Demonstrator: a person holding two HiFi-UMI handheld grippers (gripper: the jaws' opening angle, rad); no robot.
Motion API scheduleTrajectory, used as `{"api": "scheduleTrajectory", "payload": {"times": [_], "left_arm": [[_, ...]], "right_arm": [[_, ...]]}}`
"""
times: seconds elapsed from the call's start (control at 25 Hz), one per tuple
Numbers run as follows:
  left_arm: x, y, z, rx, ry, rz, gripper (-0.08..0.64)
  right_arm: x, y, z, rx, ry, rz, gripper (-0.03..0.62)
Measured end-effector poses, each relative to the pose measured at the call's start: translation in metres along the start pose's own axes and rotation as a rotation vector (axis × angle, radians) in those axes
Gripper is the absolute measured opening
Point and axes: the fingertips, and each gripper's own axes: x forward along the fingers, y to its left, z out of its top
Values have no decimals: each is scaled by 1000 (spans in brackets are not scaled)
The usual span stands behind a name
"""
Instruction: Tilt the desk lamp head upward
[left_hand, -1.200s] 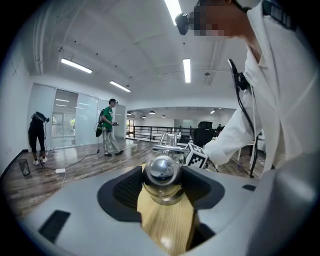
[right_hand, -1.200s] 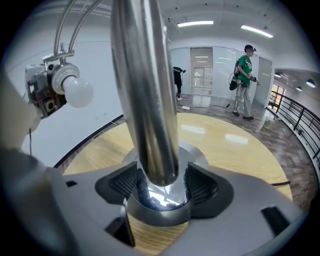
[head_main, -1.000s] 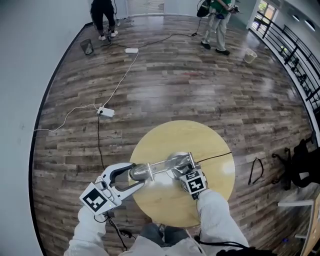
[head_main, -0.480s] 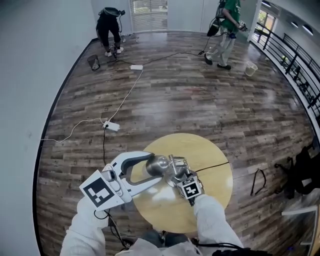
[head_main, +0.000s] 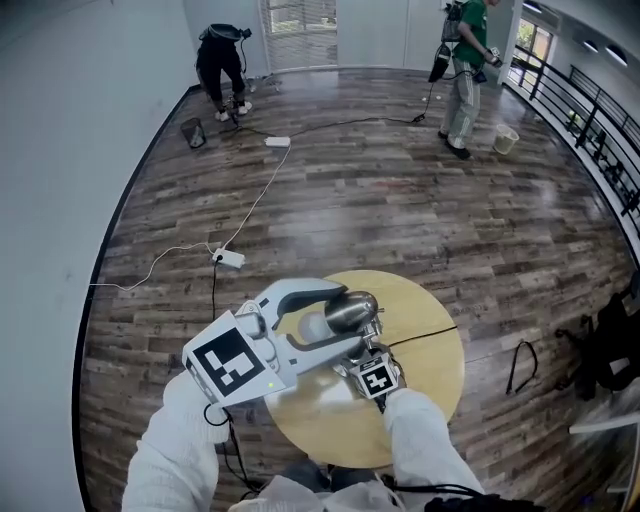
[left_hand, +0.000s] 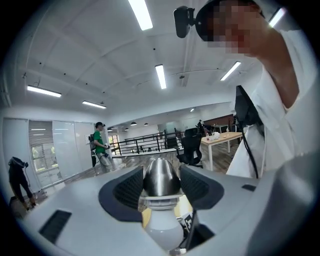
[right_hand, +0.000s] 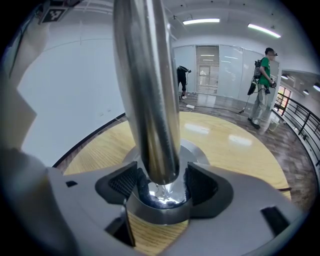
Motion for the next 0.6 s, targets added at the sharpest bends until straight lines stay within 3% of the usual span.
{"api": "scheduleTrajectory", "payload": {"times": [0.24,0.6], "left_arm": [[7,2,6,4,-51,5,235],[0,3,3,-34,-108,90,236]], "right_arm": [[1,0,1,-10,-6,8,319],[-1,-2,-2,-33,7,11,319]]}}
